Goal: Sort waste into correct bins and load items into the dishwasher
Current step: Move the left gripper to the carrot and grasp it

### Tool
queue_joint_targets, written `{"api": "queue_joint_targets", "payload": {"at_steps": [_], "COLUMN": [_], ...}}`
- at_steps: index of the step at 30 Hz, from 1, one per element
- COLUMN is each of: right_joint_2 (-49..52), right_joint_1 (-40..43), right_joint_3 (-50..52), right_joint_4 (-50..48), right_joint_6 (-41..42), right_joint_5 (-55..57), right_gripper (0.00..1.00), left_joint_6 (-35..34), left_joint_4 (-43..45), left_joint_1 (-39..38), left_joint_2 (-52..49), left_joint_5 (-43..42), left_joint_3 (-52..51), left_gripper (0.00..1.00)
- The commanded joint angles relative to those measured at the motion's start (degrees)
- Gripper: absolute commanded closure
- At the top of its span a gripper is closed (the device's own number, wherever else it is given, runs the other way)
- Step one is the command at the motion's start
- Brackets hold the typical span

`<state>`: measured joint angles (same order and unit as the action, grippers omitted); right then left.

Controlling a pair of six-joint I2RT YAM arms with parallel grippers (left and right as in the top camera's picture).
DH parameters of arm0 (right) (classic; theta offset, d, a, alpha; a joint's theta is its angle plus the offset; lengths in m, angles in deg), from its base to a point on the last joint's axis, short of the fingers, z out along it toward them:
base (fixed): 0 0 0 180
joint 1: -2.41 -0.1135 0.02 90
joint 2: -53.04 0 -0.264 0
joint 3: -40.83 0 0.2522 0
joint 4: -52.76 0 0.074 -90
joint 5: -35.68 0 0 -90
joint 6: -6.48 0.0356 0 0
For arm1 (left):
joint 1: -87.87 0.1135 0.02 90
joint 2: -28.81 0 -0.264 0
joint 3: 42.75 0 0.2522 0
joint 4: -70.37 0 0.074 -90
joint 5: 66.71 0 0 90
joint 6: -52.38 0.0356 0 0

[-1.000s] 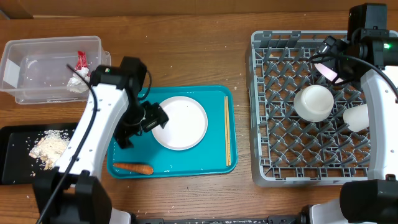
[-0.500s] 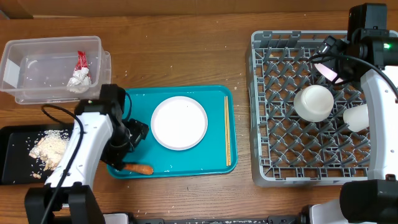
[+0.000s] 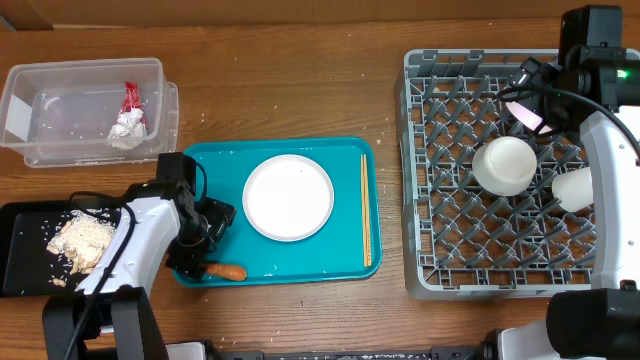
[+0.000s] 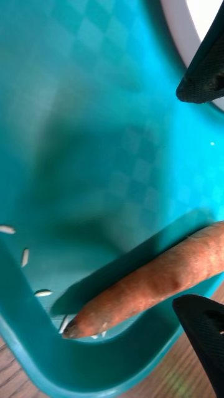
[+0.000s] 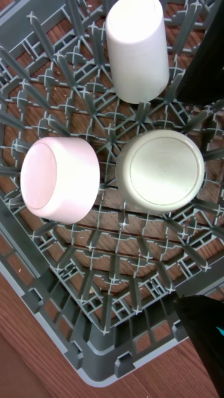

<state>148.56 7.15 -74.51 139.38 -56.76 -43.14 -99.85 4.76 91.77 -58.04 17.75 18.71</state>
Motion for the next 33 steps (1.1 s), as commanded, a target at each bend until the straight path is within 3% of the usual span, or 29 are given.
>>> {"api": "queue_joint_targets", "payload": {"at_steps": [1,10,16,33], "right_joint_2": [-1.2,-1.2,-1.2,-1.2], "right_joint_1": [-0.1,-0.1,-0.1,-0.1], "right_joint_3": [-1.0,-1.0,-1.0,-1.0], "right_joint_4": [-0.3,-0.3,-0.3,-0.3], "right_joint_6": [0.1,0.1,0.1,0.1], "right_joint_5": [0.8,0.8,0.8,0.8], "right_gripper": [0.00,0.00,0.00,0.00], "left_joint_6": [-0.6,-2.5,-3.2,-3.8], "left_joint_4": [0.8,2.1,8.1,15.4], "left_joint_1": [0.3,0.3,0.3,0.2], "left_joint_2": [0.7,0.7,0.7,0.7], "left_joint_5": [0.3,-0.1,0.0,0.0], "left_joint_3": [-0.9,-2.9,-7.7,-7.9], "left_gripper": [0.00,0.00,0.00,0.00]}}
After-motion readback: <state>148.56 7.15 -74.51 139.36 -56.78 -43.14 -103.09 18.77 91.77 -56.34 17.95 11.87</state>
